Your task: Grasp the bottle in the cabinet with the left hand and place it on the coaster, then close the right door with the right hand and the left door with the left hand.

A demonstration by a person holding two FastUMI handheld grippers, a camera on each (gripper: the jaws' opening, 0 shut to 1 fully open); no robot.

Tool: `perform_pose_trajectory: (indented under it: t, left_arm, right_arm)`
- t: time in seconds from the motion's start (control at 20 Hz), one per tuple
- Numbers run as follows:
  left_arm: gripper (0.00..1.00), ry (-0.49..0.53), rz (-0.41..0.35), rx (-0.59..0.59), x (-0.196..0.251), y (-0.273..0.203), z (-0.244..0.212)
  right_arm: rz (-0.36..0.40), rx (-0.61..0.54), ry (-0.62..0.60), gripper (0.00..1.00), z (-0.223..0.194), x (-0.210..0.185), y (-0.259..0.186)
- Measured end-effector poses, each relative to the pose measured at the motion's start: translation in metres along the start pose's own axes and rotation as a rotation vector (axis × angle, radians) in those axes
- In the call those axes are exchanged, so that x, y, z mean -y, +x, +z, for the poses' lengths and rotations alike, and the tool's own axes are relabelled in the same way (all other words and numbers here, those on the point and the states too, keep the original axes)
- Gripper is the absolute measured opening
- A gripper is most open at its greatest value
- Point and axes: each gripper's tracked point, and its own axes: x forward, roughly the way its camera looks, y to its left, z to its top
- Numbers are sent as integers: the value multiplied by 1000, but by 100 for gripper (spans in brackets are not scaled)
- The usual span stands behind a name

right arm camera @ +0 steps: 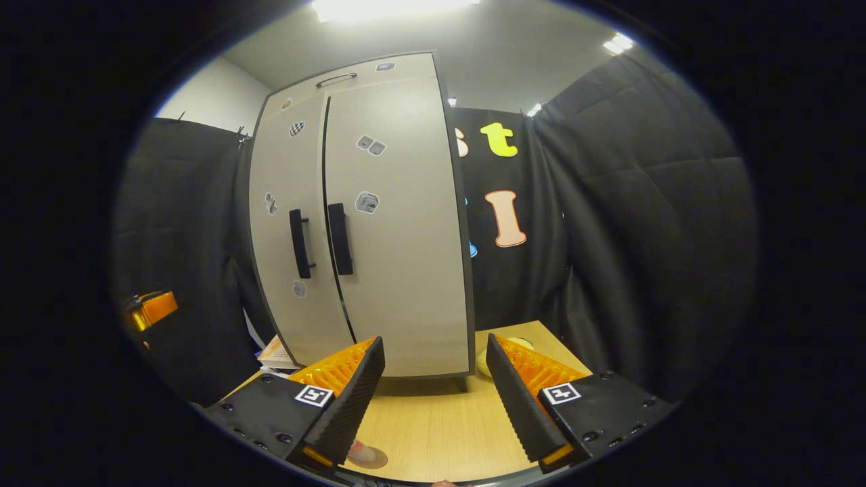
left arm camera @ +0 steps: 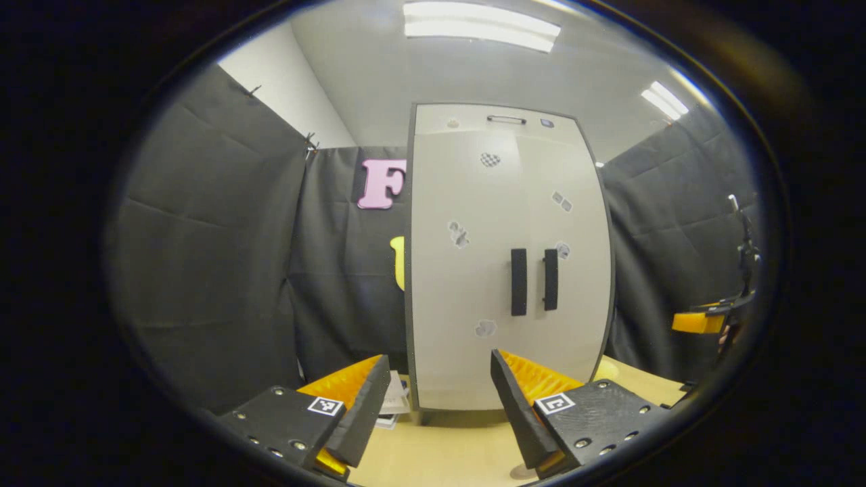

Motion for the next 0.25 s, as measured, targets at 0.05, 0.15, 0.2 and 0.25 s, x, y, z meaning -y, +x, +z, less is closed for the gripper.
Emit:
perform_pose_trajectory:
  t: [0.05, 0.15, 0.2, 0.25]
  left_arm:
    - [94, 14, 11, -18, -3, 0, -1]
    - [87, 21, 18, -45, -2, 2, -2]
    - [94, 10, 14, -48, 0, 2, -4]
    - [94, -7, 8, -46, 1, 6, -6]
  right_arm:
    - [-5, 1, -4, 96, 1, 2, 0]
    - [-8, -18, -8, 96, -1, 5, 1]
    - [-5, -24, -8, 96, -3, 5, 1]
    - [-5, -20, -11, 96, 0, 8, 1]
